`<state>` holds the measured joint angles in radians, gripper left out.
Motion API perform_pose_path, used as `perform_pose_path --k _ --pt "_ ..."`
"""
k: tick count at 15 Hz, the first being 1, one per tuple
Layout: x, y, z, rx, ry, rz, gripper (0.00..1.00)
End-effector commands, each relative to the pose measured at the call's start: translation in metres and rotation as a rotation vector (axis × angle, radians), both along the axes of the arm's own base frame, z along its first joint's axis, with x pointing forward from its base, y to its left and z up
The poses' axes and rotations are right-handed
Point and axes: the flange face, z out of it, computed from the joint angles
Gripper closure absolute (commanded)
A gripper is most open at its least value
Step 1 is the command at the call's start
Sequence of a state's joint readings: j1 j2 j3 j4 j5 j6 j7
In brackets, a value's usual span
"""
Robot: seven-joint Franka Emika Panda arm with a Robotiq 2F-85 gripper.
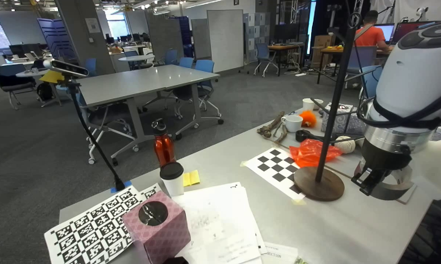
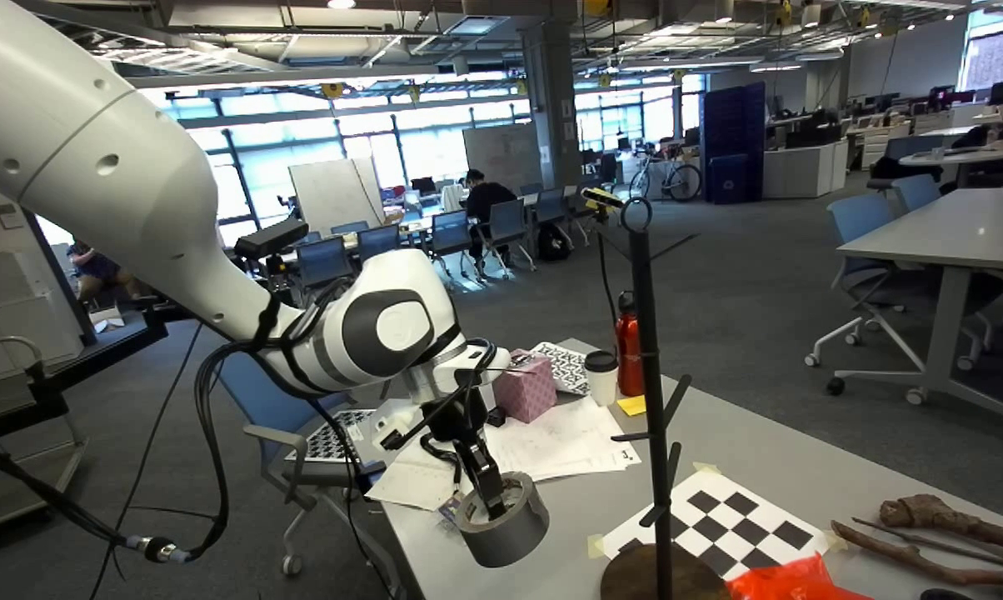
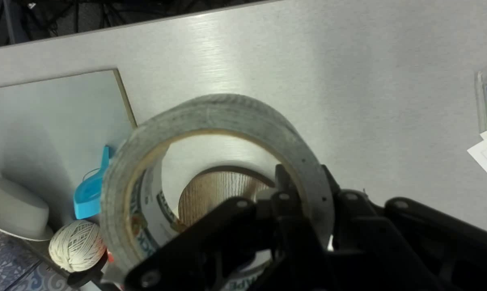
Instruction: Hang the silver tape on the wooden rack
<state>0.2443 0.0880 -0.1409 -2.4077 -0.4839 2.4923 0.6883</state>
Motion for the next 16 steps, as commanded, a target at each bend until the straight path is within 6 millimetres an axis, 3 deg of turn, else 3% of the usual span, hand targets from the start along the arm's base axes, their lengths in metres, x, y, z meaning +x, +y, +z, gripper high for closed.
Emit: perform_pose_path --k 1,2,11,16 --pt "0.000 0.000 0.000 0.000 0.002 0.000 0.83" --pt "-0.001 0.000 0.000 0.000 0.003 0.000 0.96" --pt "0.014 -0.036 0.037 -0.033 -0.111 -0.004 0.96" --pt "0.019 -0.045 0.046 -0.019 -0.160 0.004 0.96"
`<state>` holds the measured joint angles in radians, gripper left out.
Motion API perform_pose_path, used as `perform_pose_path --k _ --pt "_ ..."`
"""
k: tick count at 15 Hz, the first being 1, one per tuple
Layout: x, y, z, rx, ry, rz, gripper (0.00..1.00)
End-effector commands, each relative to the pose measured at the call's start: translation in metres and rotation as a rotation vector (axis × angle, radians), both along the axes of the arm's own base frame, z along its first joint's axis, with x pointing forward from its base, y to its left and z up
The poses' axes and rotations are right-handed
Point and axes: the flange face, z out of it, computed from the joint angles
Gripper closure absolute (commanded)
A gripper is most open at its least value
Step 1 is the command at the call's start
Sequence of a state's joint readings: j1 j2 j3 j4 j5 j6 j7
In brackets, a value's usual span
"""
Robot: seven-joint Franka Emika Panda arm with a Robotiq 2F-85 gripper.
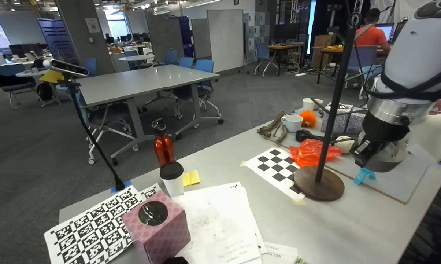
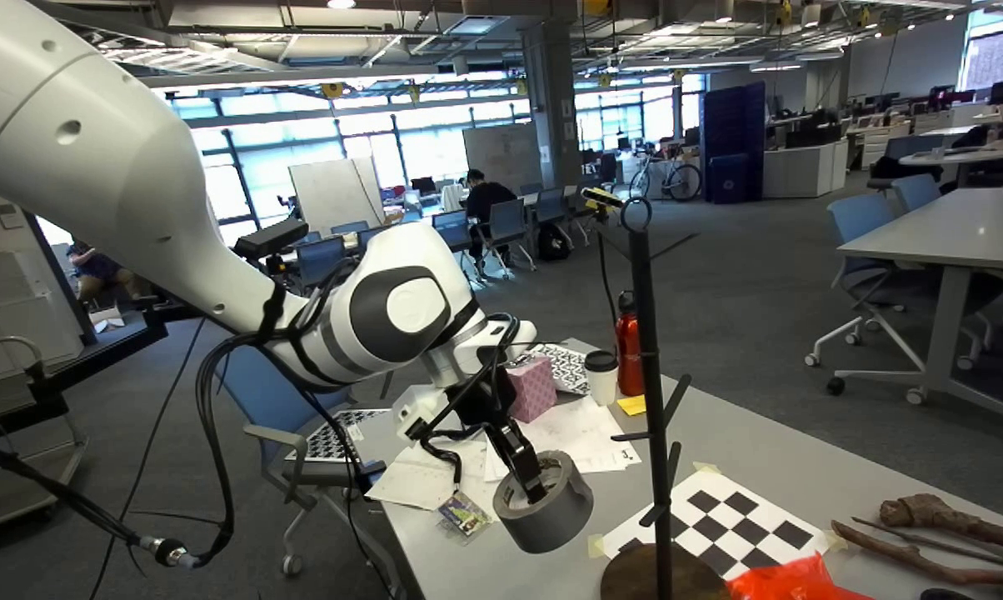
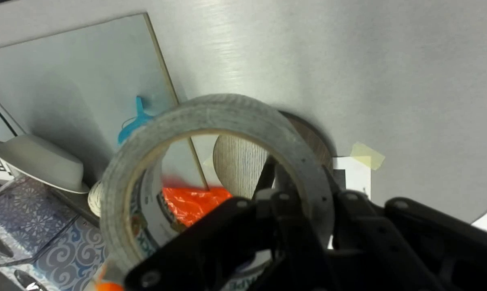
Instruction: Hang the silver tape on the wooden rack
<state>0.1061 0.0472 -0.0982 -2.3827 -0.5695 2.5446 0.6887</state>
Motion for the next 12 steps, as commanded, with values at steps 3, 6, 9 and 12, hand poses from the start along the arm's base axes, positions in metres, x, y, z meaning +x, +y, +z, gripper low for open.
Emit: perform_pose_path --k 3,6,9,12 --pt "0.001 -0.002 0.000 0.005 -0.006 0.000 0.83" --pt "0.000 0.000 -0.003 0.005 0.000 0.003 0.83" --pt "0.005 -0.004 0.000 -0.011 -0.021 0.001 0.96" --pt "0.014 -0.015 0.005 -0.050 -0.058 0.015 0.96"
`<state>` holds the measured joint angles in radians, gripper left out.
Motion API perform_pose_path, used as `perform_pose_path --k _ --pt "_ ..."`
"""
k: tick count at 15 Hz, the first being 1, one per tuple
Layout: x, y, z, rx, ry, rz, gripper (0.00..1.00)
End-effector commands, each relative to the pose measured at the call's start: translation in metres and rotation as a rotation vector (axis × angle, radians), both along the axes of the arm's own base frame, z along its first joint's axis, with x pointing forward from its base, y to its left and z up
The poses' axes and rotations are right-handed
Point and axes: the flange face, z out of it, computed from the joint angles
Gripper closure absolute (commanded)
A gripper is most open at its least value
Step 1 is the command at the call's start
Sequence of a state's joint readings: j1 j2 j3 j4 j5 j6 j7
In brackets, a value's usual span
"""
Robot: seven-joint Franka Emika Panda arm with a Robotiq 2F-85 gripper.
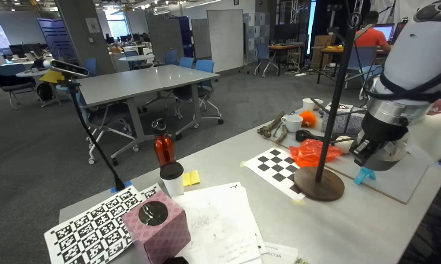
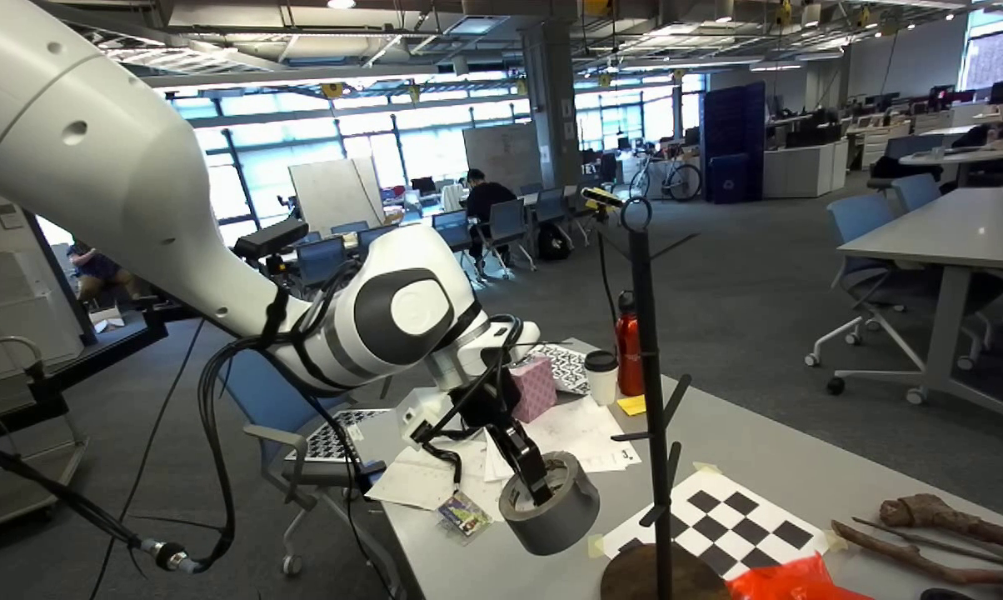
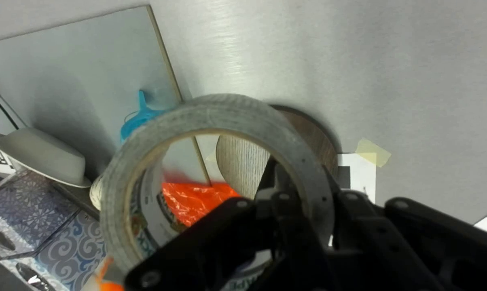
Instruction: Hang the silver tape on the wooden rack
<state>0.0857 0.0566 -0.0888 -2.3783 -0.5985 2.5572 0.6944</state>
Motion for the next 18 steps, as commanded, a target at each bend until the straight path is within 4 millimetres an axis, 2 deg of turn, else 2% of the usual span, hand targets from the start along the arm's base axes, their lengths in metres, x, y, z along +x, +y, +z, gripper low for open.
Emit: perform_pose_path --k 1,11,12,16,17,18 --pt "0.015 -0.015 0.008 -0.043 -0.058 0.006 0.96" --pt "0.040 -0.052 -0.011 -0.004 -0.050 -0.033 0.96" --pt "0.028 -0.043 -0.013 -0.022 -0.029 -0.041 0.83" --pt "0.034 -0.048 -0.016 -0.016 -0.032 -0.050 0.83" --pt "0.034 -0.048 -0.015 -0.016 -0.033 -0.050 0.96" --pt "0.034 -0.051 -0.015 -0.008 -0.029 -0.045 0.96"
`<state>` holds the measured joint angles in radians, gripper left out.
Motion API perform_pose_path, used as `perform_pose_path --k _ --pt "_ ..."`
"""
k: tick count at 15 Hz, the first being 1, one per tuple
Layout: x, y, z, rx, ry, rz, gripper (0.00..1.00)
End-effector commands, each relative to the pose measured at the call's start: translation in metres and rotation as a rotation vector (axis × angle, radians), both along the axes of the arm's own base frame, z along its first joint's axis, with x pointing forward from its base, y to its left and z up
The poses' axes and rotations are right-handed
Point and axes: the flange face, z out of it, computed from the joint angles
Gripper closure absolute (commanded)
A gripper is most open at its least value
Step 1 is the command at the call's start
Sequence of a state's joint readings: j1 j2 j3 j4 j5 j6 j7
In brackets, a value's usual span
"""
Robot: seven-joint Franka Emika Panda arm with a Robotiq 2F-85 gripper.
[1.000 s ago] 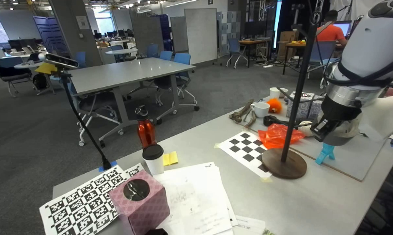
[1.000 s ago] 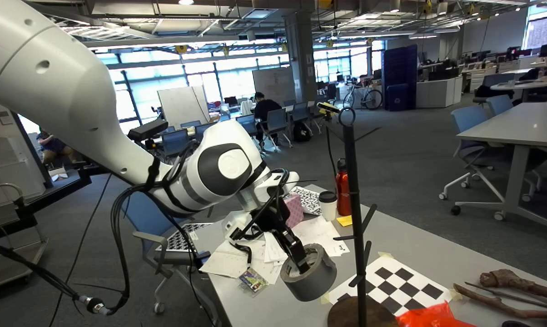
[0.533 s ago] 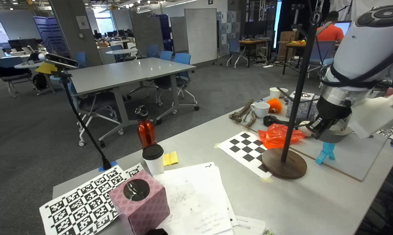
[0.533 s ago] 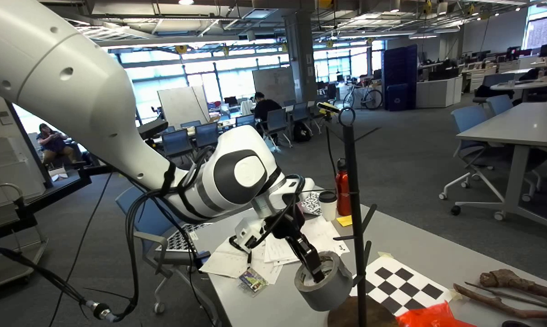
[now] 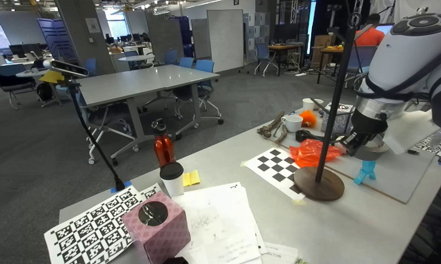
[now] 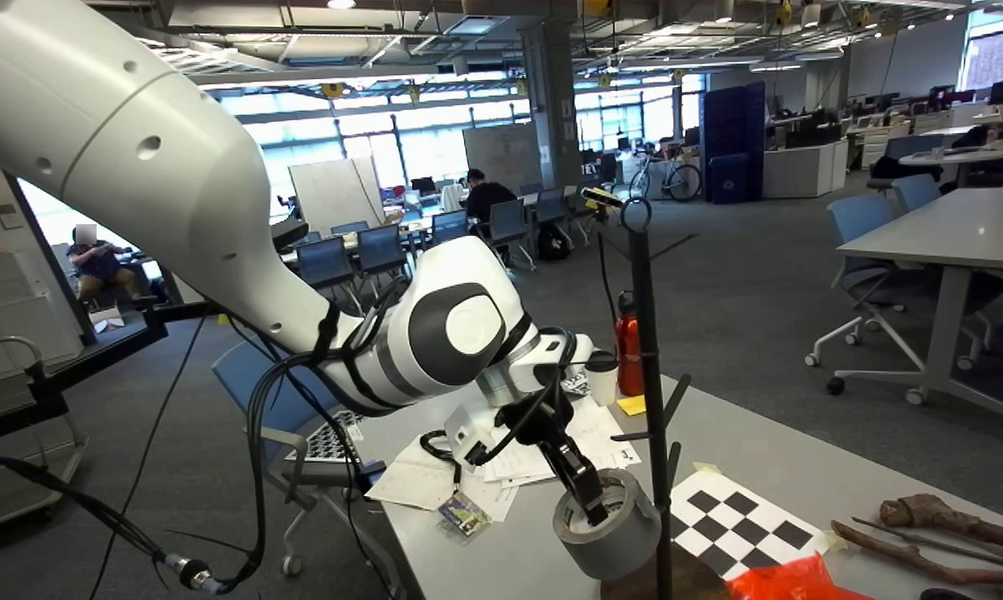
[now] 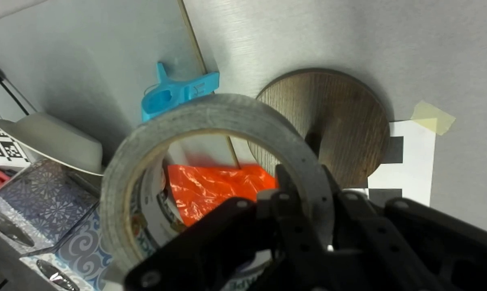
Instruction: Hang the silver tape on the wooden rack
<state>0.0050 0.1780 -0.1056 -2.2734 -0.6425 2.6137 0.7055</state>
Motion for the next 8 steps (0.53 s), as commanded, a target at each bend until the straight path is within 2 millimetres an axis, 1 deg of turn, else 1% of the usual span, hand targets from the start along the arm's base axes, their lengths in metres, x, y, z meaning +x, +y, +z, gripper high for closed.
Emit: perform_pose_path --k 1,4,8 --pt "0.000 -0.006 0.002 0.016 0.006 0.015 0.96" --pt "-0.001 -0.013 0.001 0.031 0.021 0.037 0.96" --pt "0.001 -0.022 0.004 0.040 0.020 0.060 0.96"
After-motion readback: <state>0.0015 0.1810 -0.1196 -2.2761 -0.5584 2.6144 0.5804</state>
